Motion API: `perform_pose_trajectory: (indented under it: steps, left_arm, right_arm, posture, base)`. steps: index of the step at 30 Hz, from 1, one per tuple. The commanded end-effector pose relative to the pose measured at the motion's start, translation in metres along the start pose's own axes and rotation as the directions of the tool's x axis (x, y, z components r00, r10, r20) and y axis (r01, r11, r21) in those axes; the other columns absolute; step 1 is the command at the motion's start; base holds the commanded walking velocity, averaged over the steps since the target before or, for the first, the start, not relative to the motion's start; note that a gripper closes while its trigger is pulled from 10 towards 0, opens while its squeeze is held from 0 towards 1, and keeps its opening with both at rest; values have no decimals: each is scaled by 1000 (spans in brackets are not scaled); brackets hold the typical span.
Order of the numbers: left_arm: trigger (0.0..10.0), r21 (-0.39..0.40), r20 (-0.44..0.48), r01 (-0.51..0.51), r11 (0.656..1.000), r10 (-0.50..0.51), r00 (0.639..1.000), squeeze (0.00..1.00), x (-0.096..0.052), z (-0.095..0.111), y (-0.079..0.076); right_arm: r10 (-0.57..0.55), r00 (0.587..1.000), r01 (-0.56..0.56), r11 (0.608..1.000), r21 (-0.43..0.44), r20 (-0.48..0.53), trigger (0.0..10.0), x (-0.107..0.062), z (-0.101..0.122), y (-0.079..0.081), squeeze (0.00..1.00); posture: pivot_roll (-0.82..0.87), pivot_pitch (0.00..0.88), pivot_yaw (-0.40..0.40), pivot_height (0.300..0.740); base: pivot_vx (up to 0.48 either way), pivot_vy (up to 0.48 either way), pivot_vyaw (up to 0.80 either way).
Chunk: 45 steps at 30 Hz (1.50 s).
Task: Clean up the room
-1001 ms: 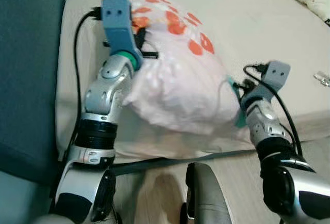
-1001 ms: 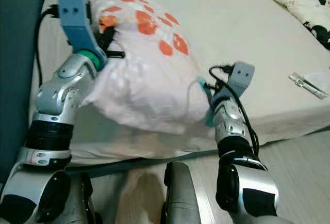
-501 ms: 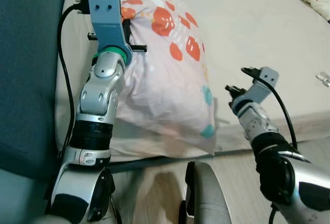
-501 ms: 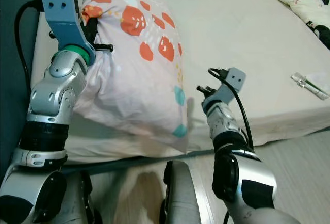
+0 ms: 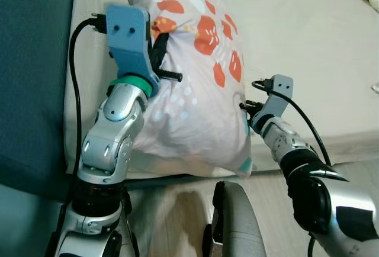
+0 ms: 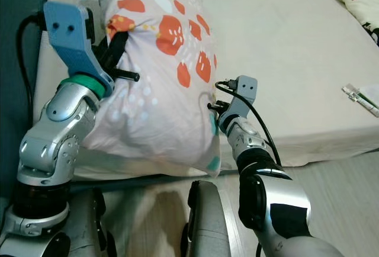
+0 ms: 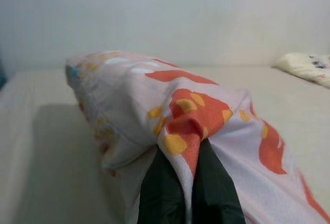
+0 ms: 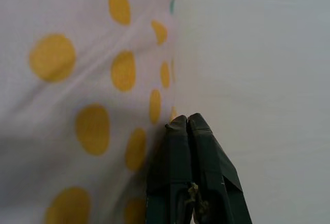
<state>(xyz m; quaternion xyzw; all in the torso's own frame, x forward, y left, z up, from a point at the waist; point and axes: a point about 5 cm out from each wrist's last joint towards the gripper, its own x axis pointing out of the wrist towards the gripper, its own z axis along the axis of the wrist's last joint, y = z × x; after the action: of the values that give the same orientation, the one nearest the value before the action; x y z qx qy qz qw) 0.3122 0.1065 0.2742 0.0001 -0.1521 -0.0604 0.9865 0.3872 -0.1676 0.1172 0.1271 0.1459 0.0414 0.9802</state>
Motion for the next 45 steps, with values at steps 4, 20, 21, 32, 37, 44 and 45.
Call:
perform_pose_trajectory:
  steps: [4,20,21,32,37,44,45]
  left_arm:
    - [10000,42,135,-84,996,77,988,0,-4,22,8]
    - [10000,467,337,-596,654,492,803,0,-17,34,76]
    - [10000,467,337,-596,654,492,803,0,-17,34,76]
    - [10000,502,291,-770,394,762,579,0,-51,13,129]
    - [10000,573,-2,-471,671,576,818,0,-40,-33,90]
    - [10000,532,-87,-344,774,454,887,1000,-31,-50,62]
    - [10000,536,-45,-367,760,460,887,1000,-28,-48,61]
  right_arm:
    - [69,997,-71,995,-70,-25,10000,4,0,17,0]
    - [584,809,-553,797,-245,74,10000,4,65,147,0]
    - [584,809,-553,797,-245,74,10000,4,65,147,0]
    - [583,811,-549,789,-276,54,10000,5,58,125,0]
    - [534,843,-504,824,-259,58,10000,6,50,97,0]
    - [477,873,-443,864,-240,107,10000,4,44,68,0]
    - [483,866,-445,862,-244,131,10000,2,45,64,0]
  posture:
    - [180,196,-113,555]
    - [180,135,-142,555]
    - [180,135,-142,555]
    - [152,100,-141,555]
    - [133,95,-125,555]
    - [107,79,-107,555]
    - [102,75,-103,555]
  base:
    - [0,0,0]
    - [0,0,0]
    - [0,0,0]
    - [0,0,0]
    - [0,0,0]
    - [0,0,0]
    - [0,0,0]
